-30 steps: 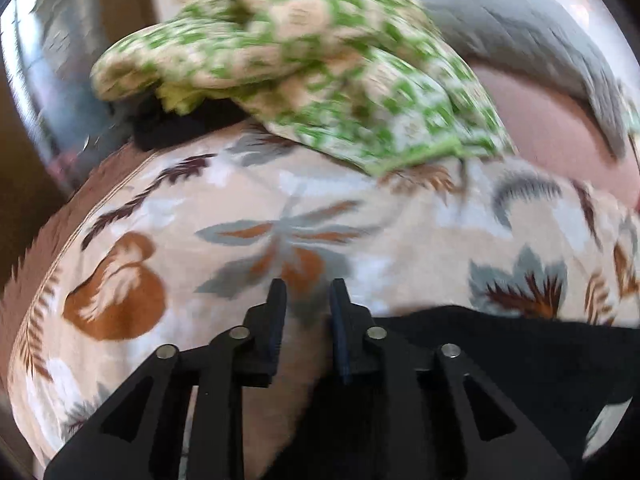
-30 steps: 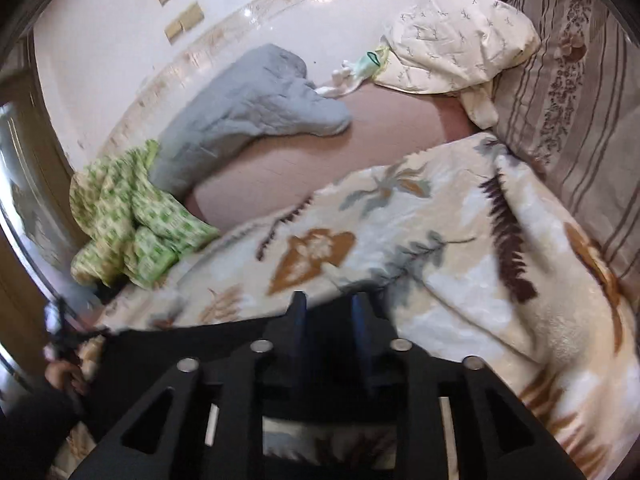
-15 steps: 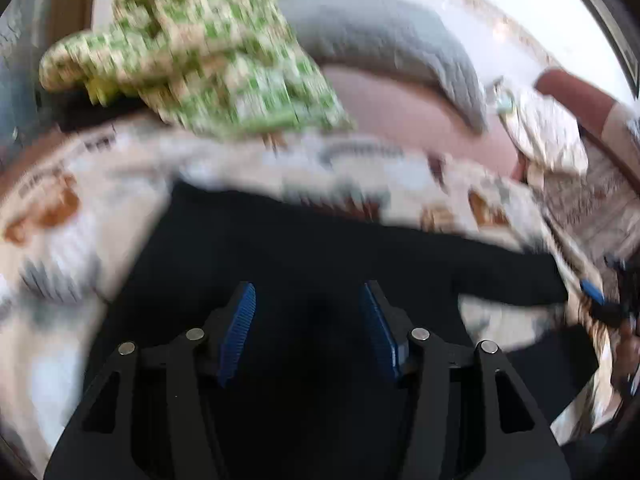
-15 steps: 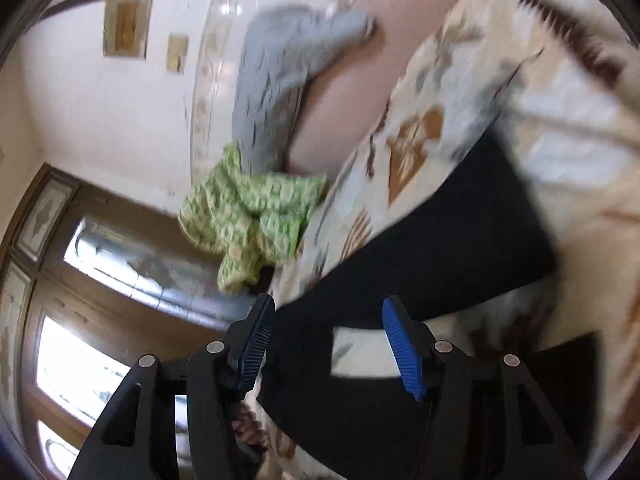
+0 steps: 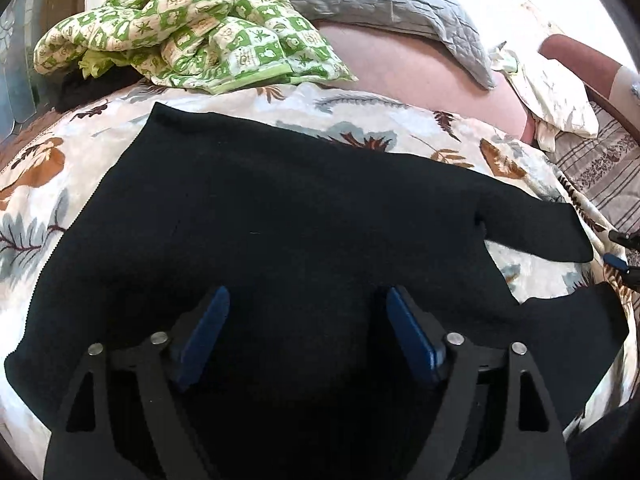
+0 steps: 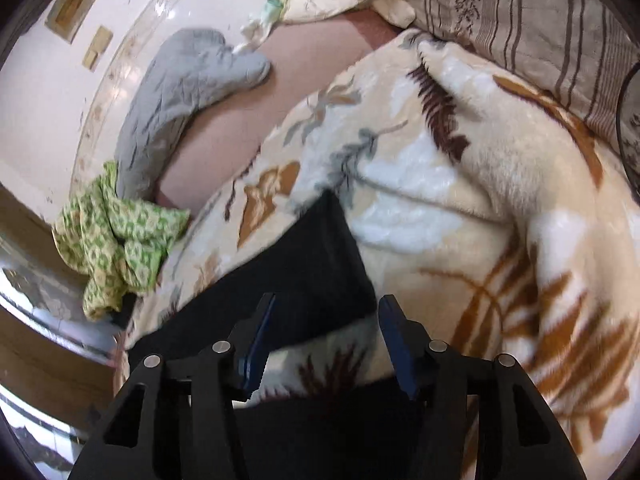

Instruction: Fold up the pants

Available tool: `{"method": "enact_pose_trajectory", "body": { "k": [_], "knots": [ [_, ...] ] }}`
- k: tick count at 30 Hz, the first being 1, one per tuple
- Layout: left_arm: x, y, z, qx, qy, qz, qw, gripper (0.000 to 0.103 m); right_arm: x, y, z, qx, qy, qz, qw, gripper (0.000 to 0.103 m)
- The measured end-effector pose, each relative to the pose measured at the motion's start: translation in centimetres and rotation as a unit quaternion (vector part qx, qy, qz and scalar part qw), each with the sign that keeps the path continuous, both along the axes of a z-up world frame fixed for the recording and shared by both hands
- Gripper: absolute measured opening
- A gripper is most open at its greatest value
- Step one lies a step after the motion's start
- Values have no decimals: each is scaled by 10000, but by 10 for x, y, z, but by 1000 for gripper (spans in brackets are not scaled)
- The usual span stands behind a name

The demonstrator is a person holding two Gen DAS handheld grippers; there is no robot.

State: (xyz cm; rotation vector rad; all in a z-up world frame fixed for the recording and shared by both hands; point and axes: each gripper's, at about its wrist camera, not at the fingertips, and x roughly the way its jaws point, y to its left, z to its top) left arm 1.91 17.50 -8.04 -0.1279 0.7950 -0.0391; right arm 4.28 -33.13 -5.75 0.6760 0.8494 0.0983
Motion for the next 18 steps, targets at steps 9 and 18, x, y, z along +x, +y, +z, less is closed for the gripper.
{"method": "enact_pose_trajectory", "body": {
  "k": [9,18],
  "knots": [
    [-3,4,1,-95,-39,8,9999,83,27,5,-34,847,363,-172,9956,53],
    [9,55,66,-409,-599,232,9971,83,-3,33,31,-1563,-470,-588,9848,65]
  ]
}}
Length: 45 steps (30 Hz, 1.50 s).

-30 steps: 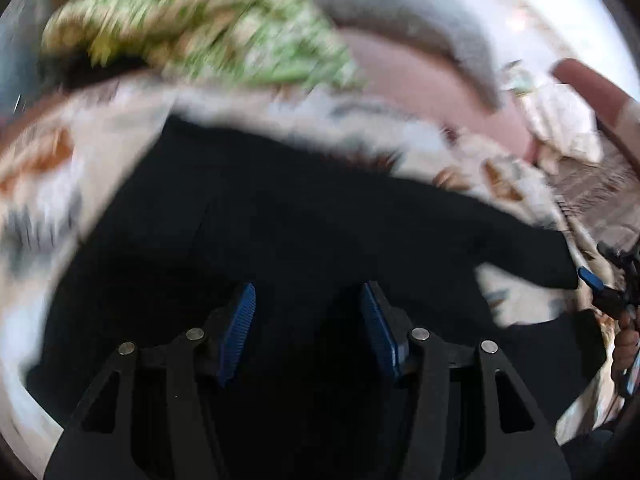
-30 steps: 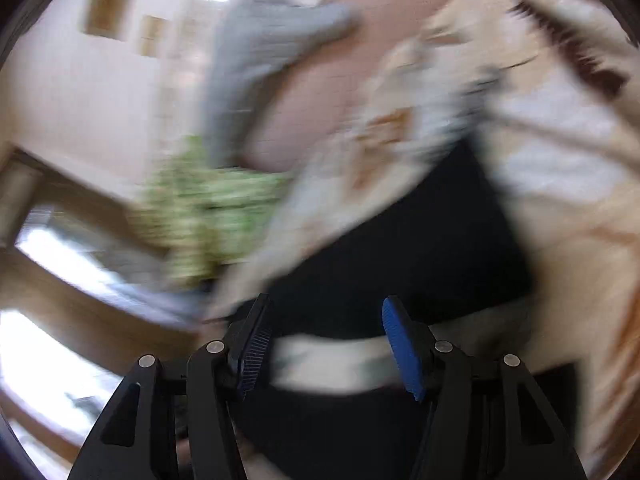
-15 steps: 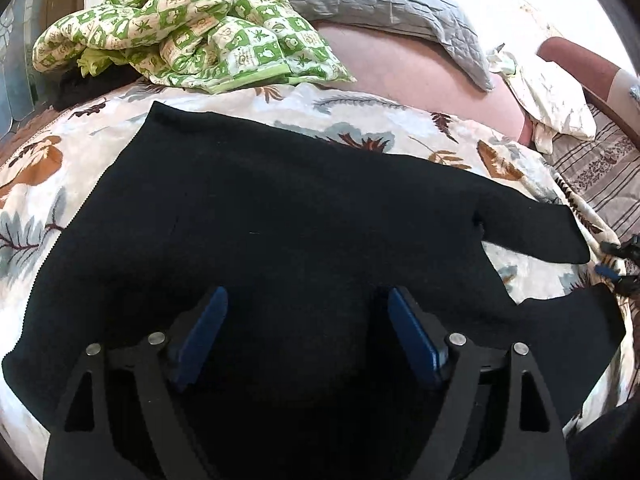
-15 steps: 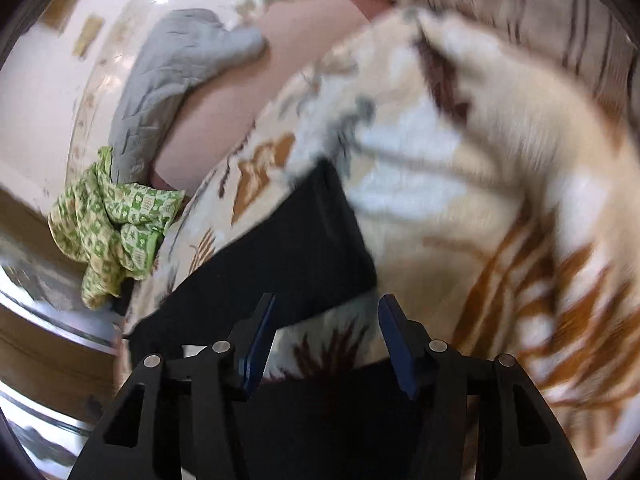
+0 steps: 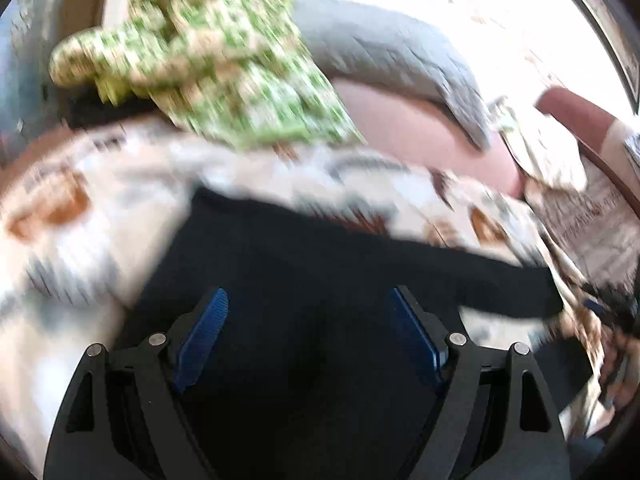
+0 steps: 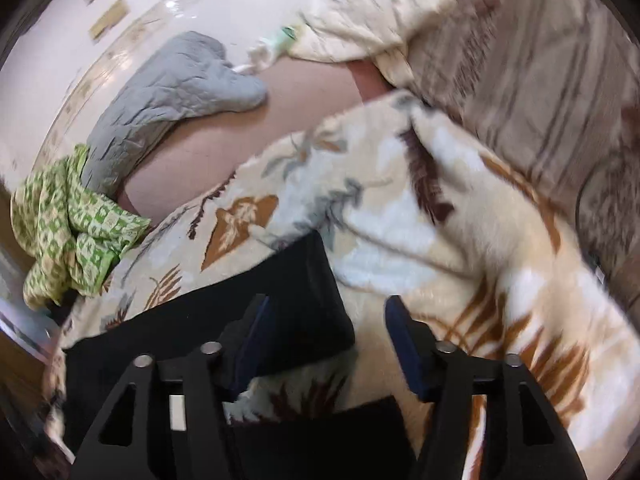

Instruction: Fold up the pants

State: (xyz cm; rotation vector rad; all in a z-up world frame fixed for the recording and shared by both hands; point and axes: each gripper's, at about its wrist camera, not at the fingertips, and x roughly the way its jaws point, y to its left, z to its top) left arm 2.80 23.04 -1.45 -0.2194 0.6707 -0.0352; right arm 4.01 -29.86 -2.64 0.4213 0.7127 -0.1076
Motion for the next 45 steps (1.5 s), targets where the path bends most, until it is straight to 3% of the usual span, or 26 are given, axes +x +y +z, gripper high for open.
{"method": "enact_pose_trajectory", "body": {
  "k": [4,8,11,13,17,24,26,27,35,43,45],
  "knots": [
    [42,47,15,357,-101,-145,9992,83,8,5,-3,158,92,214,9996,65],
    [85,66,0,1312,154,-904,9871,81,13,7,-11,379,230,276,9986,65],
    [95,63,-12,1367,332,-1450,9794,64,17,5,-16,474,317,244,9981,65],
    [100,56,-19,1463,424,-1710,9734,62,18,3,-19,573,352,241,9974,65],
    [108,48,-28,1753,611,-1860,9649,46,18,4,-22,626,410,257,9969,65],
    [116,52,-31,1739,849,-1766,9651,28,16,1,-21,623,378,223,9971,65],
    [116,54,-29,1721,835,-1683,9670,5,16,1,-20,609,369,223,9972,65],
    [116,54,-27,1719,822,-1639,9679,3,16,1,-20,588,357,219,9974,65],
    [97,40,-7,1761,476,-1588,9703,3,26,-12,-4,13,242,305,9992,65],
    [94,26,8,1610,349,-1432,9759,3,92,-36,-12,510,990,1288,9854,64],
    [93,23,10,1589,344,-1394,9768,3,104,-37,-18,747,1073,1356,9821,55]
  ]
}}
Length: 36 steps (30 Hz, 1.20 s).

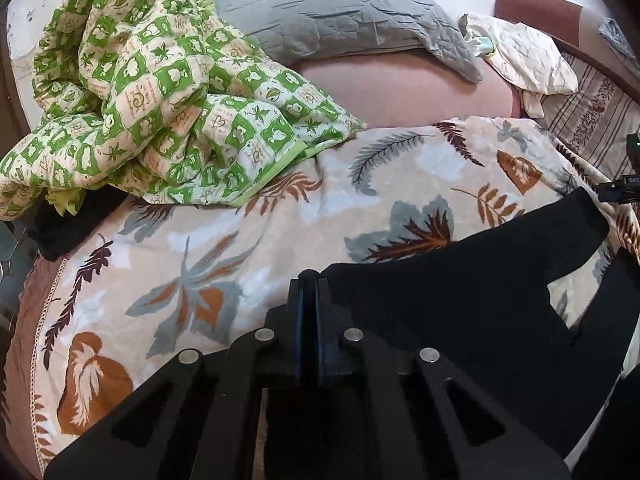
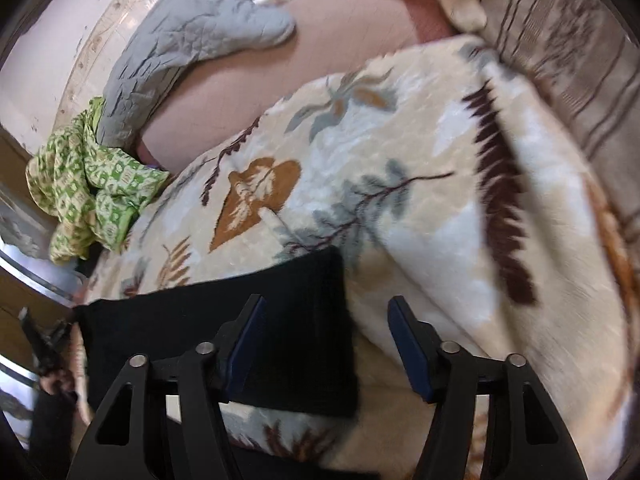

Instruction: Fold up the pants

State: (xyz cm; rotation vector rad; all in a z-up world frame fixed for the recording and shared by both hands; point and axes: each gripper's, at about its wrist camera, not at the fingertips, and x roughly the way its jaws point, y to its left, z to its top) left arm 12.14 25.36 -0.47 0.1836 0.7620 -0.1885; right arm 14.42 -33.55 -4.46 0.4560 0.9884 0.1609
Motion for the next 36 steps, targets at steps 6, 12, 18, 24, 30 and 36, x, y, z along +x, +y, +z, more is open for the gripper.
{"method": "enact_pose_trajectory", "body": {
  "k": [6,12,18,24,30,36],
  "knots": [
    [-1,1,5,-118,-4,242,9996,3,28,-7,-14,613,20,-269,9978,39],
    [-3,4,5,-149,30,347,9993,3,47,3,-28,69,238,-125,9996,30],
    [-10,6,9,-211,-107,381,9990,3,28,8,-5,-39,-277,396,9988,5],
    [-45,0,16,43,-471,170,9987,3,-31,17,27,-412,-895,868,9913,5],
    [-112,-1,15,292,-749,-125,9967,3,-103,52,36,-1031,-1064,1850,9715,4],
    [-177,33,-26,52,-424,109,9990,3,-168,63,14,-1585,-655,2535,9520,4]
  ]
}}
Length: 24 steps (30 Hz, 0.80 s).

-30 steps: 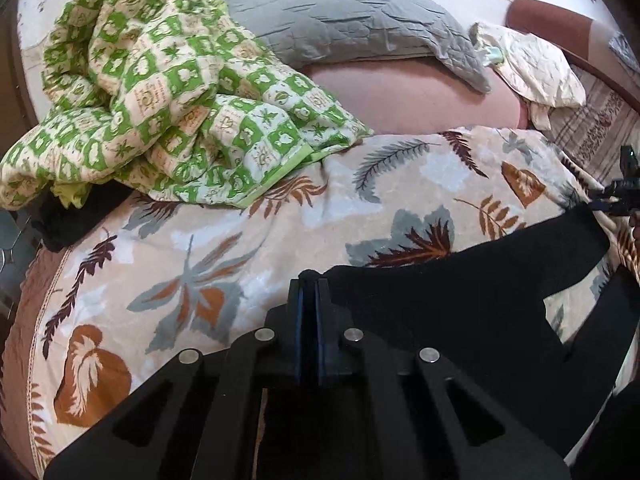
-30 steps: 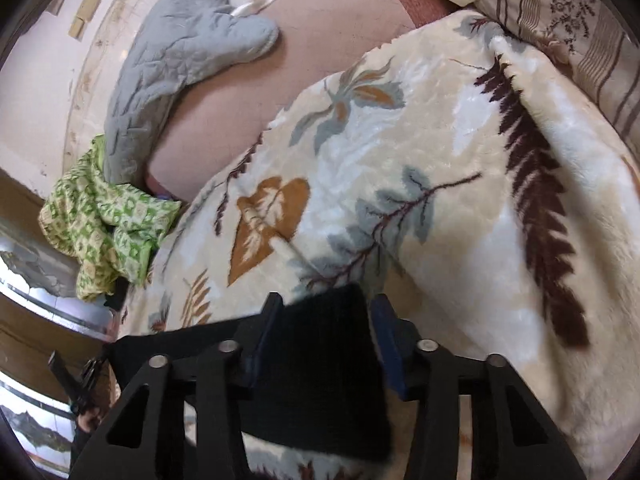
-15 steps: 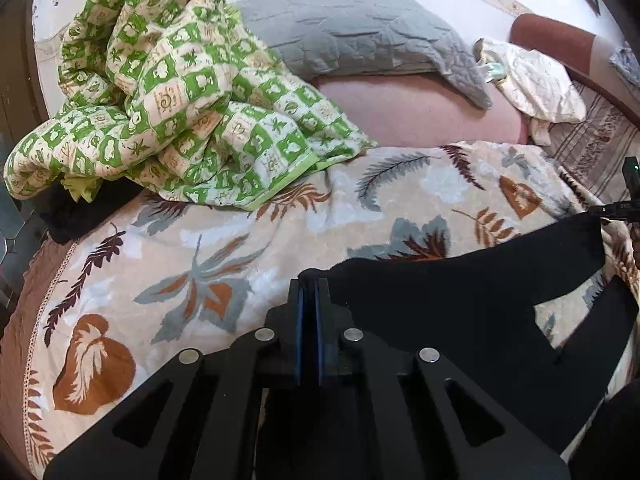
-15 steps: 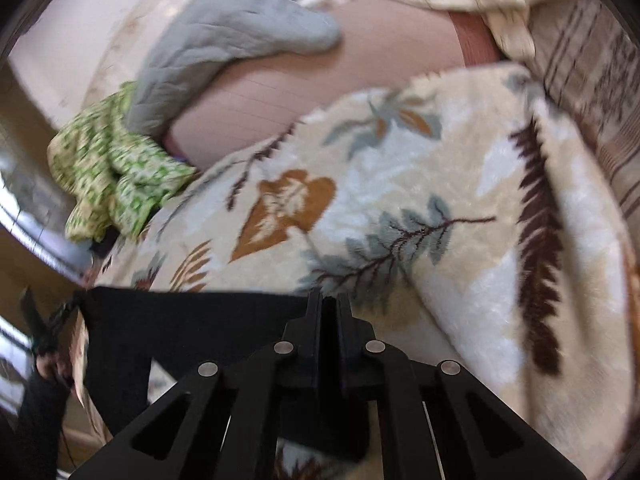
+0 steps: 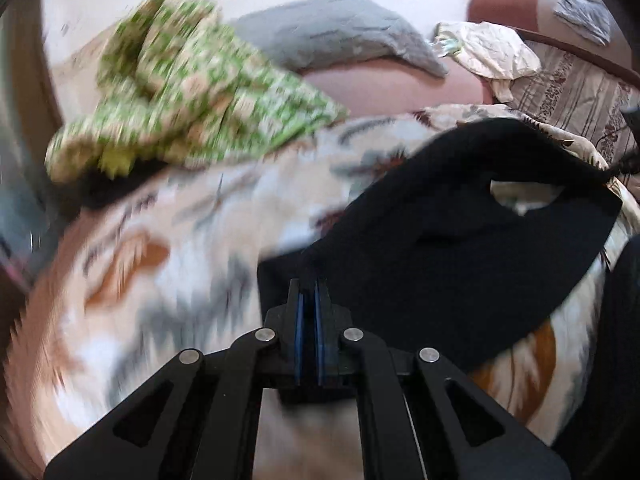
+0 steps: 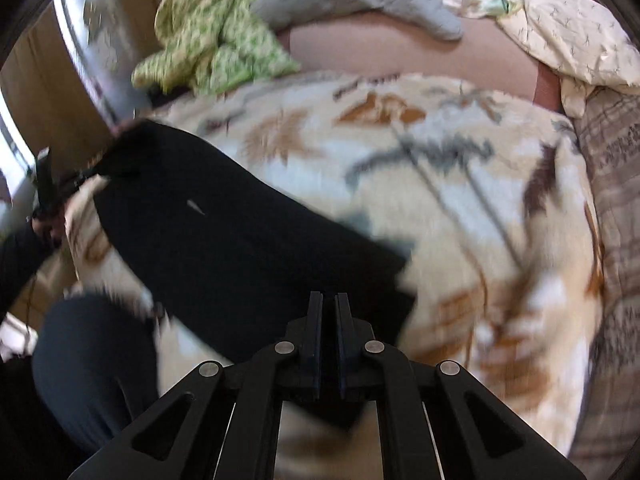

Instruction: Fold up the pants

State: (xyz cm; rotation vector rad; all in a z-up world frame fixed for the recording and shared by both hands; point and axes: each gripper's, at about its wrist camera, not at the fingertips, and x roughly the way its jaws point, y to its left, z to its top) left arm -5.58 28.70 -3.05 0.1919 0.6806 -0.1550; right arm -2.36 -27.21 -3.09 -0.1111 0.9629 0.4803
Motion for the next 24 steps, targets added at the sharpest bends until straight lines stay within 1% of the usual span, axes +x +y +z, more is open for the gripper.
{"method": "enact_pose_trajectory", "body": {
  "k": [2,3,4,5,6,7,8,9,10,12,13,14,15,16,17,18,19,20,21,22,23,24],
  "knots": [
    [-11,17,-13,-337,207,312,9987,5,-14,-6,-13,-259,110,27,9996,6],
    [-14,25,-16,-572,318,476,9967,7,-20,-8,-20,-366,178,36,9992,13],
    [-18,33,-17,-870,402,635,9934,11,-26,-9,-24,-420,206,15,9989,14],
    [-22,42,-18,-1206,473,831,9881,20,-32,-11,-27,-515,189,-25,9985,16],
    [-26,50,-18,-1514,524,1058,9814,26,-37,-12,-27,-578,168,-96,9981,25],
    [-31,57,-18,-1846,548,1262,9731,41,-41,-14,-25,-546,145,-188,9982,30],
    [-35,62,-16,-2204,575,1369,9641,49,-45,-16,-21,-487,64,-314,9983,40],
    [-38,66,-15,-2584,620,1463,9529,50,-49,-17,-18,-509,-35,-386,9980,43],
    [-41,69,-16,-2869,672,1534,9432,50,-52,-17,-13,-573,-182,-462,9971,43],
    [-45,72,-17,-3709,806,1550,9121,53,-57,-17,-1,-587,-391,-572,9959,43],
    [-45,73,-18,-4026,839,1594,8975,53,-59,-16,7,-578,-559,-613,9949,43],
    [-43,73,-20,-4389,908,1684,8780,53,-60,-14,17,-653,-846,-681,9919,43],
    [-41,73,-23,-4626,960,1722,8644,53,-59,-14,22,-674,-989,-749,9900,43],
    [-37,73,-28,-4898,1058,1770,8471,53,-57,-13,32,-689,-1261,-925,9853,43],
    [-32,71,-32,-5116,1162,1807,8319,53,-55,-12,41,-626,-1473,-1050,9815,43],
    [-27,69,-36,-5203,1215,1823,8254,53,-53,-12,47,-530,-1604,-1104,9794,43],
    [-22,66,-38,-5192,1243,1850,8251,52,-52,-11,54,-353,-1746,-1155,9772,43],
    [-18,63,-39,-5091,1283,1906,8295,49,-51,-11,62,-27,-1857,-1205,9752,44],
    [-15,61,-40,-4988,1291,1945,8347,44,-51,-13,65,307,-1852,-1193,9749,47],
    [-13,60,-40,-4911,1281,1967,8389,29,-50,-12,66,532,-1814,-1197,9747,48],
    [-11,59,-41,-4821,1299,2022,8425,11,-48,-14,64,816,-1710,-1226,9742,52],
    [-11,60,-42,-4744,1332,2094,8446,5,-46,-16,60,1068,-1511,-1262,9746,53]
  ]
}}
